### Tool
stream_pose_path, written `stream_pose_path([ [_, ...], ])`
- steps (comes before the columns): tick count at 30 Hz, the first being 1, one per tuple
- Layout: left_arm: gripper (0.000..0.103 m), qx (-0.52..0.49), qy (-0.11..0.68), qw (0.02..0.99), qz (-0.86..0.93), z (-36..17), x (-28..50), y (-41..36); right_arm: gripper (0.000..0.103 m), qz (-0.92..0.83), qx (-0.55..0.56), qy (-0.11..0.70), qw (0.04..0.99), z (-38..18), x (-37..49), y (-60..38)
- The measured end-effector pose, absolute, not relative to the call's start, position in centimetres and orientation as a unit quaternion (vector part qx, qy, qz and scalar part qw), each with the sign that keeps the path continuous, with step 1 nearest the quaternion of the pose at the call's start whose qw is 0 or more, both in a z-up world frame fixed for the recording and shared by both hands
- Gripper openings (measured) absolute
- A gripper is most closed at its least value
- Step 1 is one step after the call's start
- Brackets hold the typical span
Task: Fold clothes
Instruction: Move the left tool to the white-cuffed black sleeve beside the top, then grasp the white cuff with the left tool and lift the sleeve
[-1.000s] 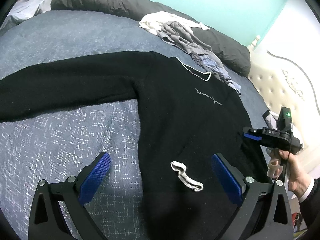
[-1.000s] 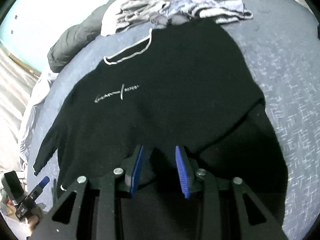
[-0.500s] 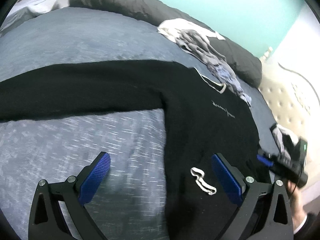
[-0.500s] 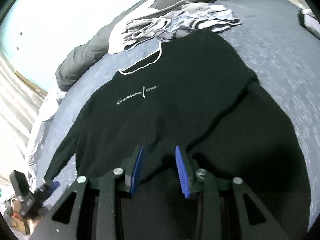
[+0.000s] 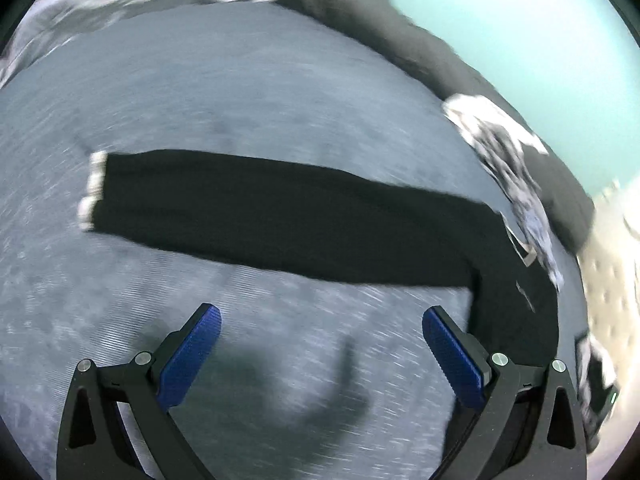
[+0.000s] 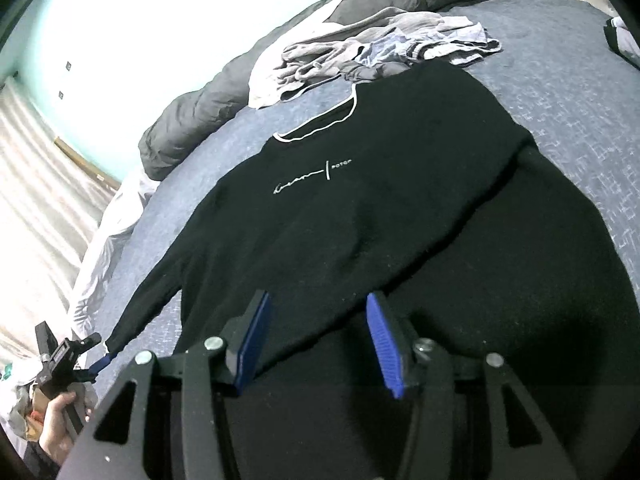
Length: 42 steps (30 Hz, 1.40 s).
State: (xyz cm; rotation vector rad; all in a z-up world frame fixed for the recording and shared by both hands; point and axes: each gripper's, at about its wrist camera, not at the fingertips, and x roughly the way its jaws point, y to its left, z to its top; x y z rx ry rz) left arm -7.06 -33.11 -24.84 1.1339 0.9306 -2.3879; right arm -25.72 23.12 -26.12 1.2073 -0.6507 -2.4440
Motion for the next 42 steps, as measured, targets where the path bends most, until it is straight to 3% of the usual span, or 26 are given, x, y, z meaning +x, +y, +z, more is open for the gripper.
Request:
stream_pose_path([
  [8,0.103,0.382,0.381,0.226,-0.811,-26.1,-4.6,-38.7,0.051,-0.858,0.425,-0.229,0.174,-26.8,-25.7,22.8],
  [23,0.101,0.360,0.386,0.259,-0.809,-27.7,-4.8,-42.8,0.051,-0.861,0.420,-0.219,0.184,-26.8,-25.9,22.4],
  [26,0.092,0.357,0.380,0.262,-0.812,-27.6,-5.1,-43.1,0.051,-0.858,0.425,-0.222,0.184,-27.2,-26.0,22.4],
  [28,0.076,0.356,0.374,0.263,-0.815,-27.5,-5.3,-43.2,0.051,-0.857,0.427,-0.223,0.183,-27.4,-26.0,22.4],
  [35,0.048,0.354,0.368,0.254,-0.822,-27.3,-5.4,-43.7,0.051,-0.856,0.429,-0.223,0.183,-27.6,-26.0,22.4],
  [37,0.029,0.353,0.363,0.251,-0.825,-27.2,-5.6,-43.8,0.051,-0.856,0.429,-0.223,0.183,-27.6,-26.0,22.5],
  [42,0.012,0.347,0.351,0.235,-0.837,-25.7,-6.6,-43.5,0.051,-0.856,0.429,-0.226,0.182,-27.7,-26.0,22.6],
])
